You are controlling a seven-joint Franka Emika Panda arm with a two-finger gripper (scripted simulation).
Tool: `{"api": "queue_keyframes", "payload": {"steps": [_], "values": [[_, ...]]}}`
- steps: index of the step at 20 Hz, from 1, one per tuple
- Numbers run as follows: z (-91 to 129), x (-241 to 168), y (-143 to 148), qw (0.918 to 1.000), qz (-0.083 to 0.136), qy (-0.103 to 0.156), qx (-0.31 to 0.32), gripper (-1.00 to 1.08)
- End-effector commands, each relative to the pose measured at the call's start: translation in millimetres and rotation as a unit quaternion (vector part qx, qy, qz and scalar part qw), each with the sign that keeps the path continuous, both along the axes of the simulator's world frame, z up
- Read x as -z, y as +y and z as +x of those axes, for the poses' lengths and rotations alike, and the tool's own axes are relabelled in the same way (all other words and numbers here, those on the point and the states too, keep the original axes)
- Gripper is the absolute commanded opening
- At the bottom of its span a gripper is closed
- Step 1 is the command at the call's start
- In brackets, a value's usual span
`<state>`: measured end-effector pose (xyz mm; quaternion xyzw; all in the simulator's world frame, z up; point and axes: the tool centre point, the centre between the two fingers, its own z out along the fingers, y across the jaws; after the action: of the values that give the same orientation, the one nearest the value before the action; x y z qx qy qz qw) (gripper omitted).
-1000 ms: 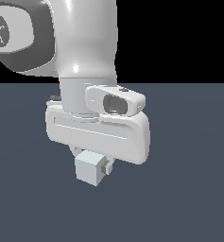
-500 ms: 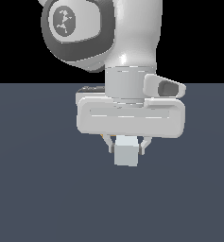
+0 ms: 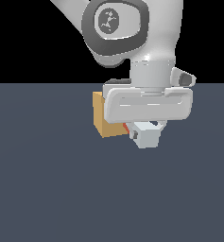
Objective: Insert the peg into the horizontal hole in a box.
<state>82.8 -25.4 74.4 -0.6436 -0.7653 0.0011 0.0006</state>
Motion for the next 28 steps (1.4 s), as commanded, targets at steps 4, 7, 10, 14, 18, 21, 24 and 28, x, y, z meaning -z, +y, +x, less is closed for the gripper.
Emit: {"api": "queue_keyframes", "payload": {"steps": [4,7,10,14,18,21,24,28], "values": [[16,-7,20,0.9986,0.000,-0.001,-0.054,-1.00],[21,-9,28,0.9974,0.000,-0.001,-0.072,-1.00],[23,-10,33,0.9966,0.000,-0.001,-0.082,-1.00],[23,-10,34,0.9964,0.001,-0.001,-0.085,-1.00],[23,-10,34,0.9963,0.000,-0.001,-0.086,-1.00],[24,-12,33,0.9962,0.000,-0.003,-0.087,-1.00],[23,-10,33,0.9963,0.000,-0.001,-0.086,-1.00],[20,-10,40,0.9963,0.000,-0.001,-0.086,-1.00]]}}
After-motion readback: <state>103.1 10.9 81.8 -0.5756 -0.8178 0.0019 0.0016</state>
